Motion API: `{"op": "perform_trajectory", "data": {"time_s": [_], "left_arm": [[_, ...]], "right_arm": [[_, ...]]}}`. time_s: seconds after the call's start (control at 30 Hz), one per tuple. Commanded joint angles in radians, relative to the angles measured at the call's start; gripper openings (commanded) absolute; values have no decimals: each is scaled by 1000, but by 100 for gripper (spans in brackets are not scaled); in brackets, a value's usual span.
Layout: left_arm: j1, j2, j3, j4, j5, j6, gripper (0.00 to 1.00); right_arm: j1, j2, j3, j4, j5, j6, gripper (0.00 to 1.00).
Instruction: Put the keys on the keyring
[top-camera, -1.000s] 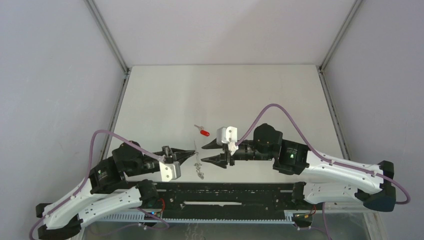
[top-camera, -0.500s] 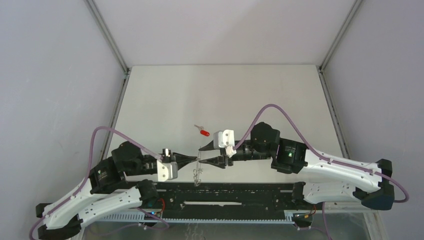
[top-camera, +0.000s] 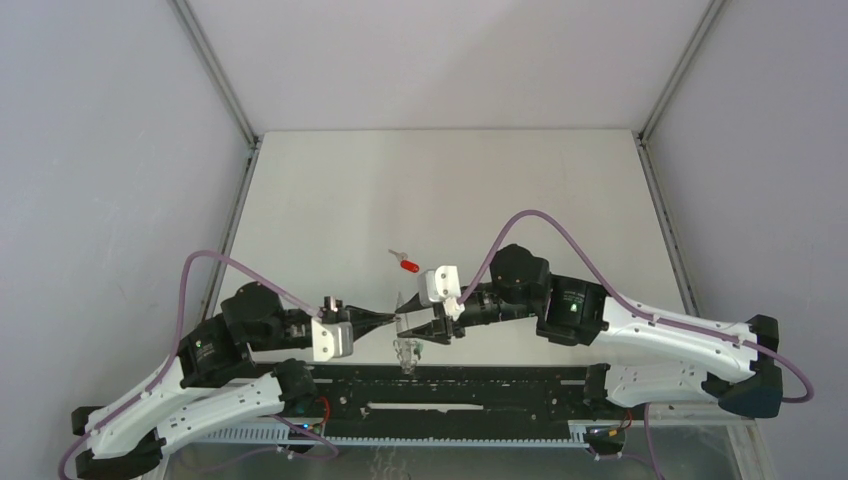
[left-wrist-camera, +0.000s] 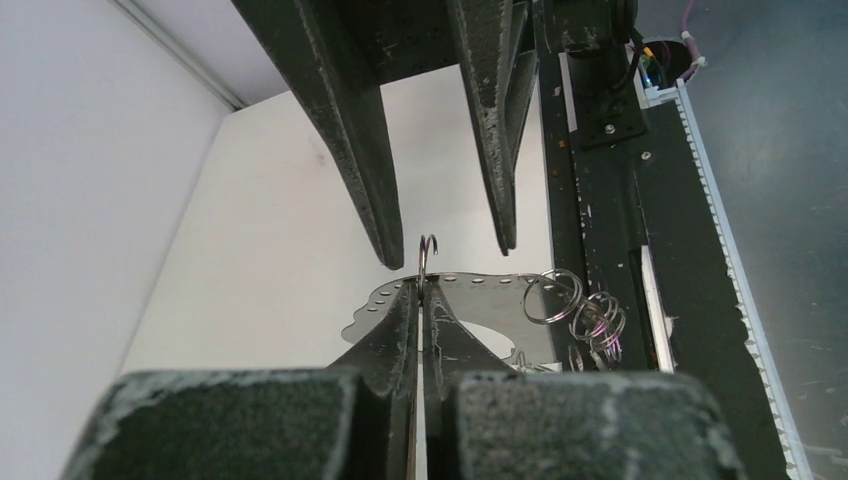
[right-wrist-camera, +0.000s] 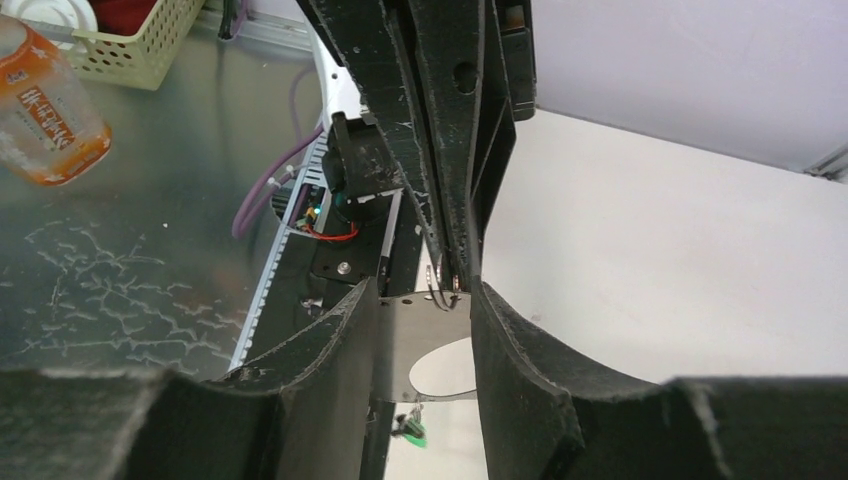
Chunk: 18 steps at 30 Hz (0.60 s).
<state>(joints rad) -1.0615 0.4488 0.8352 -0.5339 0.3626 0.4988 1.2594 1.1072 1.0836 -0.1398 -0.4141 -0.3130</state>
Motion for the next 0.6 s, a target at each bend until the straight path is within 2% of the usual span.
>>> {"op": "perform_trajectory", "data": {"time_s": [0.0,0.13,0.3,0.37,0.4,0.47,0.5,0.57], "left_arm": [[-4,-5,44,68,30,-19,0],[-4,-5,43,64,33,-20,0],[-3,-7,36,61,34,-20,0],[-3,-5,33,64,37,-24,0],[-3,-4,32,64,42,-29,4],[-3,-5,30,59,48,-39,27],[-3,-5,30,55,49,-43,34],[-3,-4,32,45,47,-53,39]], "right_arm": [[5,2,43,29,39,-14,46],[3,5,44,42,38,-7,37],[1,-2,43,43,47,5,0],[1,-5,43,41,52,10,0],[1,-6,43,38,53,12,0],[1,-4,44,28,61,13,0],[1,-5,43,22,58,15,0],[1,-4,43,9,59,16,0]]}}
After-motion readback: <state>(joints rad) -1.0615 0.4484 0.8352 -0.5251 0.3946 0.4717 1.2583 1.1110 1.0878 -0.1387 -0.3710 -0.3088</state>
